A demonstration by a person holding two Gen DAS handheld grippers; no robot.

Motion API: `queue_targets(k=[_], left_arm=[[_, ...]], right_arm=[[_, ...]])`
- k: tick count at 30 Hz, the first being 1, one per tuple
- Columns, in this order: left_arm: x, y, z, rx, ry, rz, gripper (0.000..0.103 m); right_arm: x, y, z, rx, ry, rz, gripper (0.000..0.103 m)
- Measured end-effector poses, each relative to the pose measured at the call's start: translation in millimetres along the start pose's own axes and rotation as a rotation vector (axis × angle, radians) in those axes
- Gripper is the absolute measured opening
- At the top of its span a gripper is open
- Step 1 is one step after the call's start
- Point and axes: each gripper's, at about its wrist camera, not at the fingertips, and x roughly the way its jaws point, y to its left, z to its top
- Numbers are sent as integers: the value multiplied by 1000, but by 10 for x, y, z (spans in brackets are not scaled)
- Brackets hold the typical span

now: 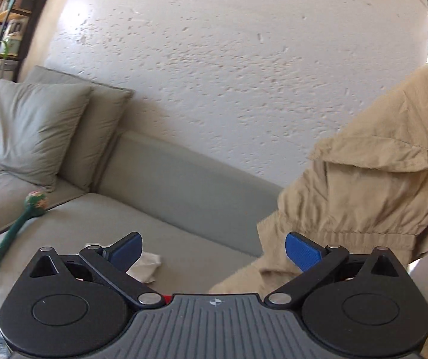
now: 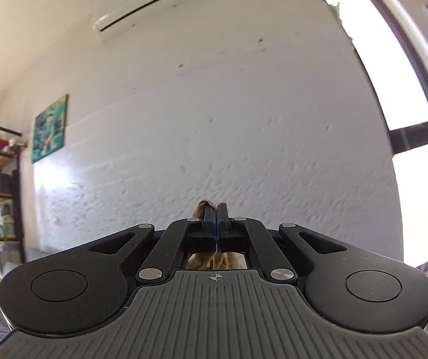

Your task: Fold clothes

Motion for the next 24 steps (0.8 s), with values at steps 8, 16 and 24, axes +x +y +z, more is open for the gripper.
queue_targets(k=[8,16,24], left_arm=[[42,-399,-86,-16,21,-101,102],[-118,-71,-522,61,157,7,102],[-130,434,-899,102,300,176,102]], right_arm=[[440,189,686,-321,36,12,0],[669,1460,-956,-444,455,451,0],[517,1729,-2720,-60,1056,584,41]])
